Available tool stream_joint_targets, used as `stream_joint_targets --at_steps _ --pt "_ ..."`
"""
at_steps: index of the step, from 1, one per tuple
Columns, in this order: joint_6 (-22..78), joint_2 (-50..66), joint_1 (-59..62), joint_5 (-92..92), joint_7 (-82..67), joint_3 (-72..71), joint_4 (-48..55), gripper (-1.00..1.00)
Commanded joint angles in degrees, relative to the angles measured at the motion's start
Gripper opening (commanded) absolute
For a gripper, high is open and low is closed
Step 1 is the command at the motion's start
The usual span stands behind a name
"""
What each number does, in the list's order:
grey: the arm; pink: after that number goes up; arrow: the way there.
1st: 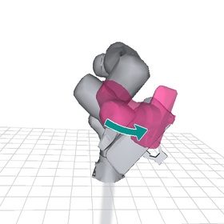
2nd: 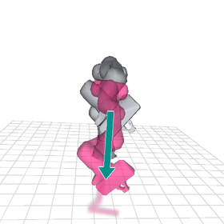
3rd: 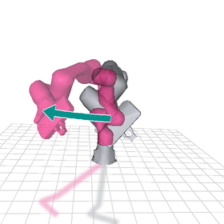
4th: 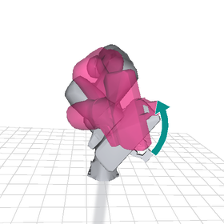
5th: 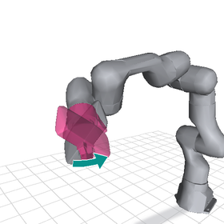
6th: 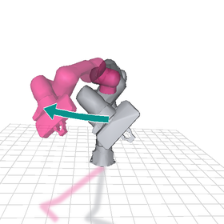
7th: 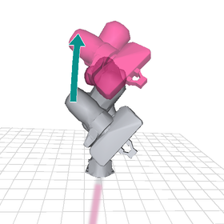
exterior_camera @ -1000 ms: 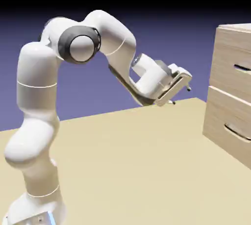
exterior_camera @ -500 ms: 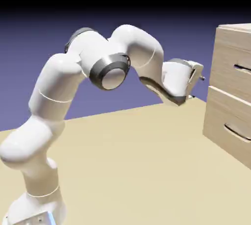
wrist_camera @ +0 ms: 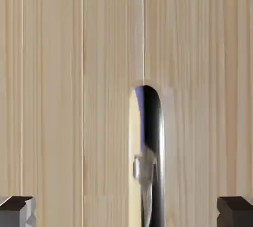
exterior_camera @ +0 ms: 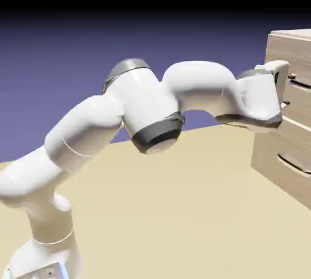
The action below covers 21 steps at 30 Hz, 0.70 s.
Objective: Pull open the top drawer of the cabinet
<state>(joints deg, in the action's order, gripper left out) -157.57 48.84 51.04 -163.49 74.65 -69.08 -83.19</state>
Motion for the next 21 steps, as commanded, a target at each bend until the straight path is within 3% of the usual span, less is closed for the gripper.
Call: stream_joint_targets --at_steps 1,9,10,21 --pt "-0.7 0.89 -1.31 0.47 -0.96 0.6 2.07 0.0" --pt "-6.21 7.88 -11.63 4.2 -8.49 5.34 18.4 0.0" --pt "-6.21 7.88 -11.63 4.2 -8.49 5.34 18.4 -1.0" --pt "0.93 -0.18 2.03 -0.16 -0.25 -1.74 -2.36 -1.0"
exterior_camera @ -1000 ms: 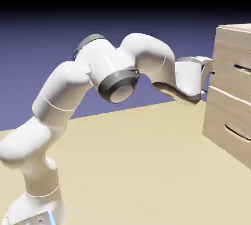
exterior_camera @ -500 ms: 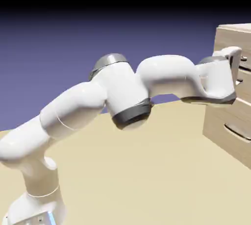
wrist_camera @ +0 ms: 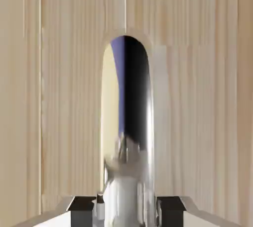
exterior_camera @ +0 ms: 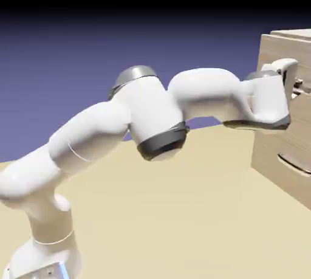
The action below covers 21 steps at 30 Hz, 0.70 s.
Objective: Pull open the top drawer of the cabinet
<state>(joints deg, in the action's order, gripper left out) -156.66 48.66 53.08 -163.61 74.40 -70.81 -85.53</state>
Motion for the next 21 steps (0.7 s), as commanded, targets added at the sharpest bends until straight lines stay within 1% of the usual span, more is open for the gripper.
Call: stream_joint_targets --at_steps 1,12,14,18,21 --pt "0.67 -0.84 1.54 -0.33 0.79 -0.89 -2.09 -1.0" --pt "6.53 -9.9 22.29 -2.42 9.49 -14.71 -24.42 -1.0" --pt "7.83 -7.2 25.69 -1.62 6.03 -18.36 -27.38 -1.0" --pt "10.25 1.06 27.28 0.0 -3.68 -22.01 -29.59 -1.0" --pt "11.72 1.29 33.41 0.32 -3.55 -26.47 -35.69 -1.0"
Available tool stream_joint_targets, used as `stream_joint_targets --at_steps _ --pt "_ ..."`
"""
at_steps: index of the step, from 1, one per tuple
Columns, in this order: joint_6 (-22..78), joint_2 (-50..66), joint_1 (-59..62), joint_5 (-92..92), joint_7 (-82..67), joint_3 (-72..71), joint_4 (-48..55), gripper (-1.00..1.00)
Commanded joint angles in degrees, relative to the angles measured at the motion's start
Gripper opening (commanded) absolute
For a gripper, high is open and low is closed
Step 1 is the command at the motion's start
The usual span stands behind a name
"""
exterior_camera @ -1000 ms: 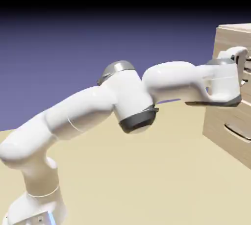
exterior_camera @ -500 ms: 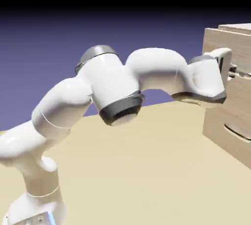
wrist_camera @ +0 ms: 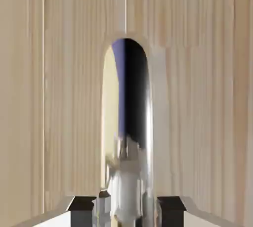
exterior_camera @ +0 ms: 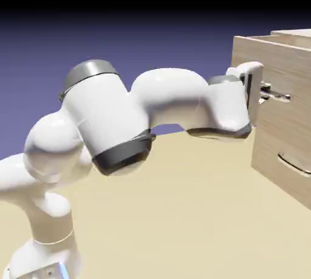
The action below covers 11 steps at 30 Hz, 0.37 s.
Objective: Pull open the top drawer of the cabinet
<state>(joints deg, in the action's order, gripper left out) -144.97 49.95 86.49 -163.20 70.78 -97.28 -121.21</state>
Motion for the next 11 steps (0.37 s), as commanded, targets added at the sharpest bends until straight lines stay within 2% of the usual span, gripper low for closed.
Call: stream_joint_targets --at_steps 1,8,9,11 --pt "0.43 0.07 2.08 0.05 0.17 -1.51 -1.99 -1.0" --pt "2.34 2.26 14.86 1.48 -0.38 -10.87 -13.89 -1.0" --pt "2.34 2.26 14.86 1.48 -0.38 -10.87 -13.89 1.0" --pt "2.42 2.88 16.94 1.85 -0.57 -12.36 -15.72 1.0"
